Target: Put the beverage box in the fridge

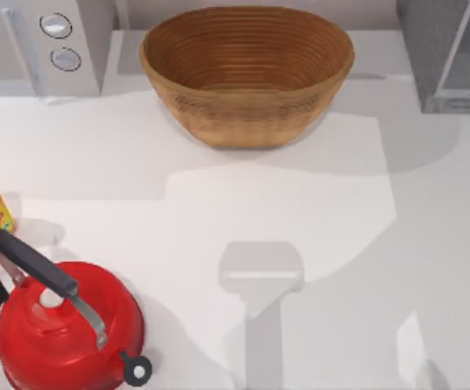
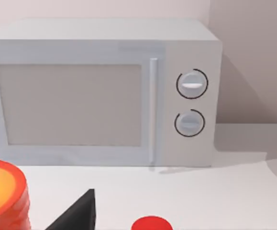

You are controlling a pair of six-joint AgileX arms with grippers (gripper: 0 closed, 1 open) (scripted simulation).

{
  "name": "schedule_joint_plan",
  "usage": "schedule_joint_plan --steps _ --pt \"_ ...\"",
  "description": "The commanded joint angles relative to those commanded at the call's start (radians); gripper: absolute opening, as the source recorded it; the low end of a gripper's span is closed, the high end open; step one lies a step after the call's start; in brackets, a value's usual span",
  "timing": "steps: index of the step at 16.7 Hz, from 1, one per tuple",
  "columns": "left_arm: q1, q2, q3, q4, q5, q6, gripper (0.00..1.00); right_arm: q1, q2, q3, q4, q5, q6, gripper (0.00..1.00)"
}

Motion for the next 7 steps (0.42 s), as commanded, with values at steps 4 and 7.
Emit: schedule_joint_plan --steps 4,7 --pt "0.000 0.000 0.000 0.000 0.000 0.000 1.00 0.000 0.000 0.000 0.000 0.000 0.000 1.00" --pt "0.000 0.000 0.000 0.000 0.000 0.000 1.00 0.000 0.000 0.000 0.000 0.000 0.000 1.00"
